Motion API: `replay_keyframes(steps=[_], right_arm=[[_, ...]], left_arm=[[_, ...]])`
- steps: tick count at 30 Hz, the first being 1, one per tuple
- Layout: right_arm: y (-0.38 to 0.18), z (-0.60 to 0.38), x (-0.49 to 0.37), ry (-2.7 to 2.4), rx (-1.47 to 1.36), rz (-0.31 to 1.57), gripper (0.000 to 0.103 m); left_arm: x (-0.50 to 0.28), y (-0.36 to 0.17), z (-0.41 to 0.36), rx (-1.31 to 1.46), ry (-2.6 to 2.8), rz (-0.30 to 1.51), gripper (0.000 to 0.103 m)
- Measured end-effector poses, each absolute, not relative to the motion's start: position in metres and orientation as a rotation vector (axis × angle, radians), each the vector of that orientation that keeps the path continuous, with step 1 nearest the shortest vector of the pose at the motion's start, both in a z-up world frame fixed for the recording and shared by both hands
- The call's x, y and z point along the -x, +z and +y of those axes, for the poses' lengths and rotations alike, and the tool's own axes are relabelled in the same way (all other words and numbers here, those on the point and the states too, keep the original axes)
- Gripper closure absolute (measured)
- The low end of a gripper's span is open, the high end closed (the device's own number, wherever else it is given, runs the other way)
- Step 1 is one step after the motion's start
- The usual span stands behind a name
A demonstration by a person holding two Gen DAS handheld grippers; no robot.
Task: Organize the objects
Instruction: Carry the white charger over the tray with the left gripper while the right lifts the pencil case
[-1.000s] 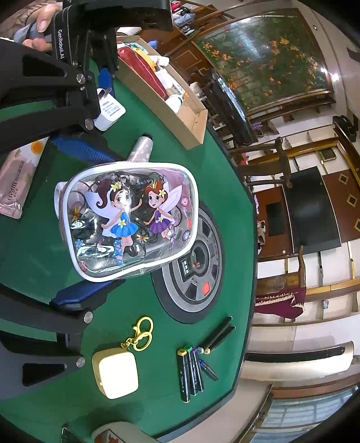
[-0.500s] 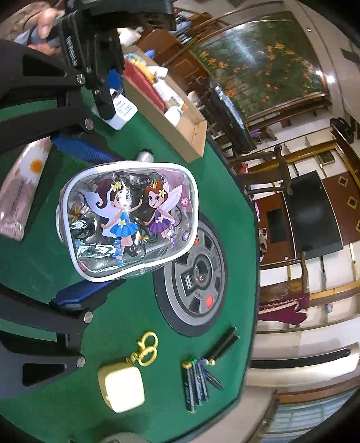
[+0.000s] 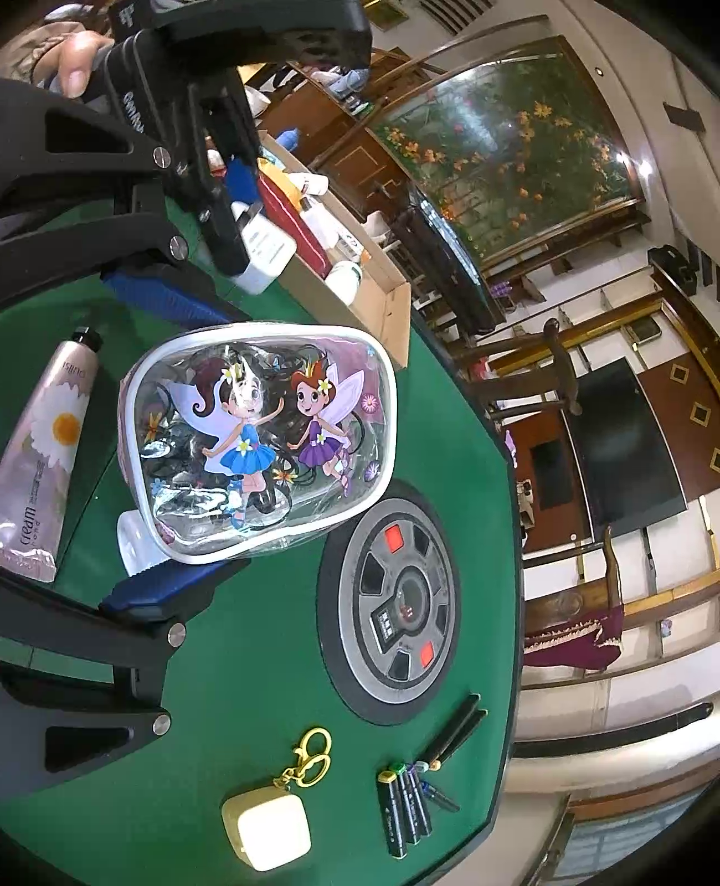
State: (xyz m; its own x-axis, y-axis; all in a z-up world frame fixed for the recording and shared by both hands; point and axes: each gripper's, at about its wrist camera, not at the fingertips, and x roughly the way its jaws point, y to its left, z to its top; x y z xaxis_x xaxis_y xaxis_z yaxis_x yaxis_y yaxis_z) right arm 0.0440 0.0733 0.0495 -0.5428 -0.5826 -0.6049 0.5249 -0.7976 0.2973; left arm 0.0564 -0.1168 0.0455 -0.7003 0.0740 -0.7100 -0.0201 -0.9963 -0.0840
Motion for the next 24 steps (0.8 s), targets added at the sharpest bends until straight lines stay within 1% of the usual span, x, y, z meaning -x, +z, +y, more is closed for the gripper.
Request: replay_keyframes(steps=[10, 15, 24], right_arm=[[0.048, 0.074, -0.045, -2.322, -0.951, -0.093, 0.023], [0.047, 0.072, -0.045, -2.318, -0.946, -0.088, 0.023], [0.045, 0.066, -0.049, -2.295, -0.951, -0.065, 0.023]], left_arm=[[-0.065, 0.057, -0.135, 1.165, 2.89, -0.142, 0.061], [-0.078, 0.065, -0.165, 1.16, 2.924, -0.219, 0.061], [-0.098, 0.08, -0.218, 1.143, 3.051, -0.287, 0.061]])
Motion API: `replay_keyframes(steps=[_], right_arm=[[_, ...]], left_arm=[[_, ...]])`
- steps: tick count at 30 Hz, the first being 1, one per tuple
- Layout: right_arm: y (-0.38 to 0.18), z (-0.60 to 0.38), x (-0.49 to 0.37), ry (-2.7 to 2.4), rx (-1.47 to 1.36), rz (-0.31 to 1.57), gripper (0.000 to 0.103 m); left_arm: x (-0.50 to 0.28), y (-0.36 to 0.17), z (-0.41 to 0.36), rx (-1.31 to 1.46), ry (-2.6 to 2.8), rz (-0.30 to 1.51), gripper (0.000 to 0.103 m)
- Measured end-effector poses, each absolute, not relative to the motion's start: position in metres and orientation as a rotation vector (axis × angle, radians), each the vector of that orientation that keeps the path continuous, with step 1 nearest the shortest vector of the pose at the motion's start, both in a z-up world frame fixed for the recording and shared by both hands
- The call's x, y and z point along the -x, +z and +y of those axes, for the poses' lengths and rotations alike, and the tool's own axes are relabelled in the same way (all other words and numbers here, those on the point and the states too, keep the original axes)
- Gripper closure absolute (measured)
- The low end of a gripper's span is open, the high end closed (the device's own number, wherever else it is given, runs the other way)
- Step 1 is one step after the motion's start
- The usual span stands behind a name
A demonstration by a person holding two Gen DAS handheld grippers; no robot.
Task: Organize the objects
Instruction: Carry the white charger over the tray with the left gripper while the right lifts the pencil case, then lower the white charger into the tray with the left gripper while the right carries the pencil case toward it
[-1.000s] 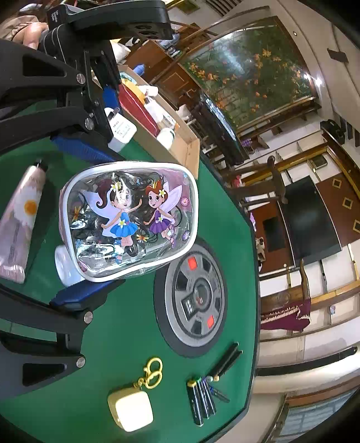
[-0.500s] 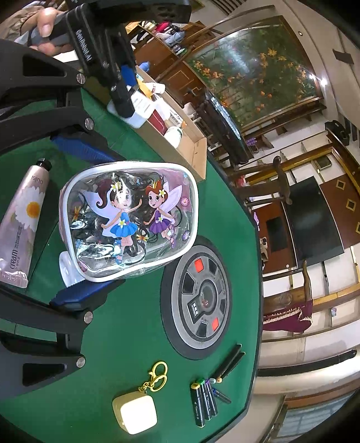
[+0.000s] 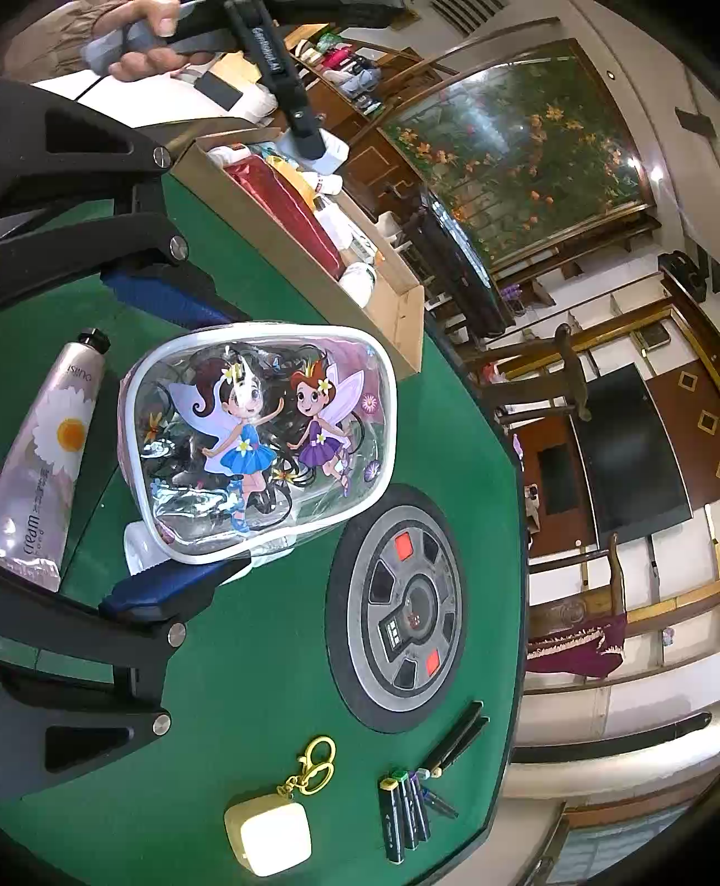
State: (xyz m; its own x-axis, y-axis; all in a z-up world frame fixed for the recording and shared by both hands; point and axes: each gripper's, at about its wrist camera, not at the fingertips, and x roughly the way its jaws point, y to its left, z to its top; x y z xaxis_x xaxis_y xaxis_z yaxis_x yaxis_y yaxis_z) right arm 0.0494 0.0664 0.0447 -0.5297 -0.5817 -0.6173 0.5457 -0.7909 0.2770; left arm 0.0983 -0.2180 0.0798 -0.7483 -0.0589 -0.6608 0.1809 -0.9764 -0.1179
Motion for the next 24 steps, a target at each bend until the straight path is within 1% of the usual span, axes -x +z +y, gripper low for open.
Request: replay_keyframes(steps=[5, 13, 24], right_arm=[[0.043, 0.067, -0.047, -2.291, -0.964, -0.069, 0.023], [0.042, 0.066, -0.049, -2.284, -0.966, -0.065, 0.023], [0.041, 0.059, -0.052, -2.272, -0.973, -0.057, 0.023]], left_arm=[[-0.1, 0.084, -0.235, -1.037, -2.792, 0.287, 0.061], [-0.101, 0.093, -0.255, -1.0, -2.75, 0.261, 0.061], [-0.111, 0.08, -0.274, -1.049, -2.701, 0.285, 0.061]])
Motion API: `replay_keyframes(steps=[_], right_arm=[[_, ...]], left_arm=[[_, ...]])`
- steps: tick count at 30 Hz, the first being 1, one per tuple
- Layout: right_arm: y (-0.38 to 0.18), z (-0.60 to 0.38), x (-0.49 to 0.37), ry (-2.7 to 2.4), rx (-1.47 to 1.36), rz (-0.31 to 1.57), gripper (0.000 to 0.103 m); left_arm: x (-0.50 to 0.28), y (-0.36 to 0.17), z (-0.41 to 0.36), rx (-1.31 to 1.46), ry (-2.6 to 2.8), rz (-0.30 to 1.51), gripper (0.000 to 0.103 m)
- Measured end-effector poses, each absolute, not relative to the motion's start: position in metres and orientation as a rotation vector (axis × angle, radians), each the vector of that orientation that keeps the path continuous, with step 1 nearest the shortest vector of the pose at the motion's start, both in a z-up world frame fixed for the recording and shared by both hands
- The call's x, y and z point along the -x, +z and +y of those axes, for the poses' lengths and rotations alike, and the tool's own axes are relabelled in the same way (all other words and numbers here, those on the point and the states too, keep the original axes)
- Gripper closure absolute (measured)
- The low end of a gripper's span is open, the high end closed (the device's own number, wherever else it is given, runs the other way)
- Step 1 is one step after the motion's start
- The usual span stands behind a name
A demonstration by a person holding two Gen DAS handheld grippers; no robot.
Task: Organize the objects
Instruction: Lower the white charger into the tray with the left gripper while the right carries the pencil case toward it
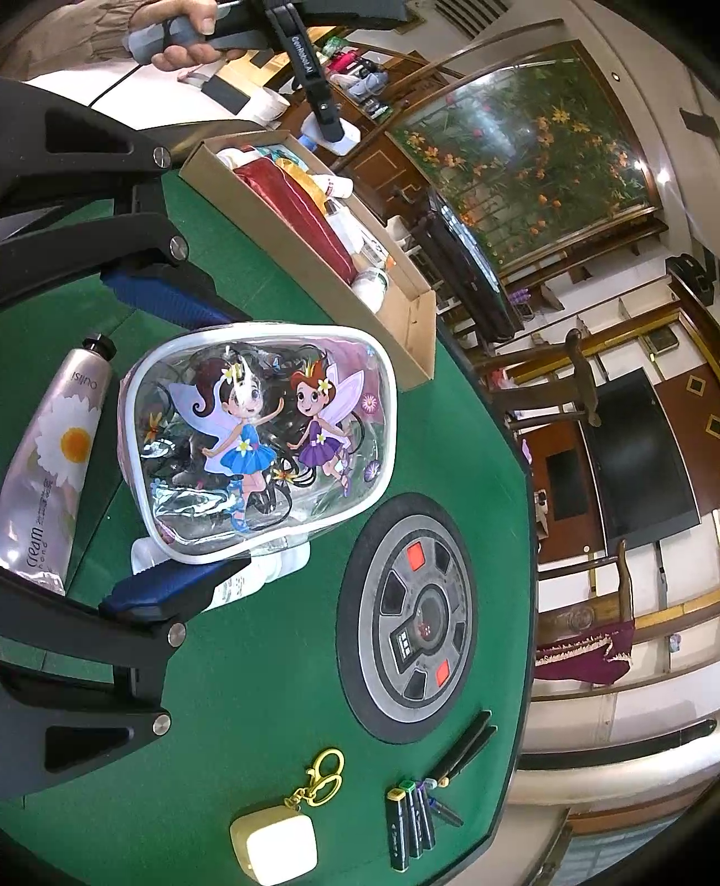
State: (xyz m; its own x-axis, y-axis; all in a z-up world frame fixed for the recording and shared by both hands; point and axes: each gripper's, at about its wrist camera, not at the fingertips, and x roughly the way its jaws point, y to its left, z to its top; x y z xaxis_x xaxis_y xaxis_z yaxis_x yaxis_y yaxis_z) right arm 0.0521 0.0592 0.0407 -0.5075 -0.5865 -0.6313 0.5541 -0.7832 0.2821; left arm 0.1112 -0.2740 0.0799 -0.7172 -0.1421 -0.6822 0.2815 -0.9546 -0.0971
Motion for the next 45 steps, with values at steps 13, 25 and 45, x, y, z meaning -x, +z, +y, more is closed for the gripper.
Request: replay_keyframes(steps=[13, 25, 45], right_arm=[[0.041, 0.055, -0.054, -2.257, -0.974, -0.046, 0.023], [0.04, 0.052, -0.054, -2.255, -0.972, -0.041, 0.023], [0.082, -0.055, -0.003, -2.132, -0.923, 0.354, 0.023]], left_arm=[[-0.115, 0.045, -0.293, -1.136, -2.602, 0.277, 0.061], [-0.115, 0.03, -0.284, -1.141, -2.599, 0.162, 0.063], [-0.119, 0.029, -0.292, -1.146, -2.644, 0.25, 0.063]])
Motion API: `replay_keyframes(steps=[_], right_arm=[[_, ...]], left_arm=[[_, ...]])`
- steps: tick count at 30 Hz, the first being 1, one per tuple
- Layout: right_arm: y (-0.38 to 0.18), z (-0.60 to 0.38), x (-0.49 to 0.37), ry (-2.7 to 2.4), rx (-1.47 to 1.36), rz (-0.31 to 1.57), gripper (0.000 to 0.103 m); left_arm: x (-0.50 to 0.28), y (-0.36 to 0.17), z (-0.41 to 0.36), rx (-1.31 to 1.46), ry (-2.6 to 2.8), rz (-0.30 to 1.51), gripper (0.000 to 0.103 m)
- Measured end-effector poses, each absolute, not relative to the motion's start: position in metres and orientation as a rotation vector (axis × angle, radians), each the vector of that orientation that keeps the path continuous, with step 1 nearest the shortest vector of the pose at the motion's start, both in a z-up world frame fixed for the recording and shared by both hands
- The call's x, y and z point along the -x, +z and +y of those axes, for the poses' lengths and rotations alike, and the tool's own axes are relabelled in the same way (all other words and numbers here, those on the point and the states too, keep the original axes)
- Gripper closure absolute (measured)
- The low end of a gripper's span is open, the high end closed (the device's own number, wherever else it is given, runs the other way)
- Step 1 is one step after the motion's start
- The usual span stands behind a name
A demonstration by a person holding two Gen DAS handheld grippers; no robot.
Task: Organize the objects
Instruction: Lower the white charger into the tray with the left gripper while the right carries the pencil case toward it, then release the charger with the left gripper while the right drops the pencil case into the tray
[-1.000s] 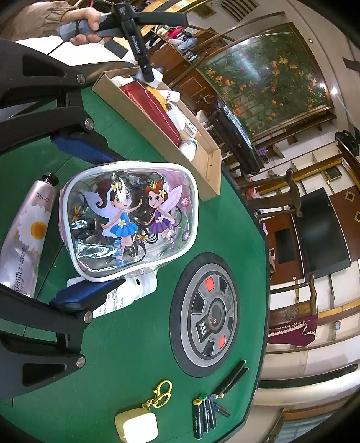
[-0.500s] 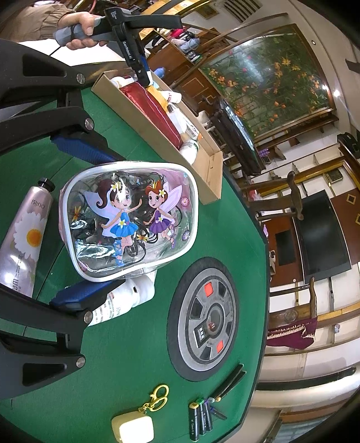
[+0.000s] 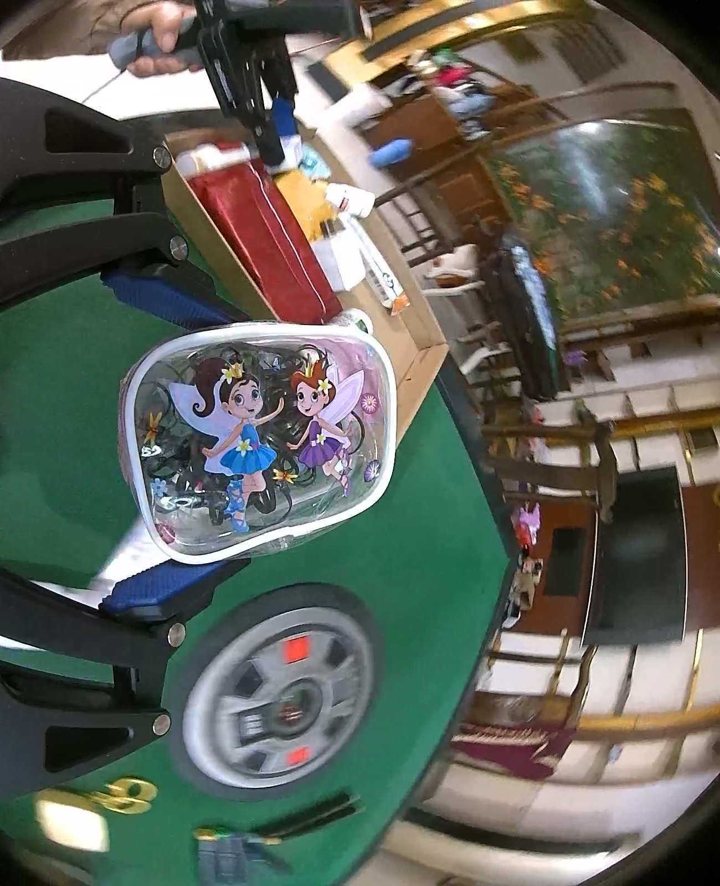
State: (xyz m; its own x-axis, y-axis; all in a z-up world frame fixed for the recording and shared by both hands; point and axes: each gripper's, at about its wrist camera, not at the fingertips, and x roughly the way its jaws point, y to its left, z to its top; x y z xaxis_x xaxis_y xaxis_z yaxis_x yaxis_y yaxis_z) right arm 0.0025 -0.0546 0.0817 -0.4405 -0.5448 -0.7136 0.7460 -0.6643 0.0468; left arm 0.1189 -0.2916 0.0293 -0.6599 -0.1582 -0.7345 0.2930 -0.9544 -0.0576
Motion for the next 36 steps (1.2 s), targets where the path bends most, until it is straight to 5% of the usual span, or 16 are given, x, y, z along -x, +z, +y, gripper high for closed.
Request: replay_keyframes(steps=[16, 36], right_arm=[[0.058, -0.159, 0.045, -2.014, -0.794, 0.623, 0.023], [0.046, -0.156, 0.049, -2.013, -0.796, 0.574, 0.012]], left_arm=[[-0.121, 0.03, -0.295, -1.169, -2.656, 0.282, 0.063], [-0.125, 0.033, -0.293, -1.135, -2.666, 0.294, 0.059]])
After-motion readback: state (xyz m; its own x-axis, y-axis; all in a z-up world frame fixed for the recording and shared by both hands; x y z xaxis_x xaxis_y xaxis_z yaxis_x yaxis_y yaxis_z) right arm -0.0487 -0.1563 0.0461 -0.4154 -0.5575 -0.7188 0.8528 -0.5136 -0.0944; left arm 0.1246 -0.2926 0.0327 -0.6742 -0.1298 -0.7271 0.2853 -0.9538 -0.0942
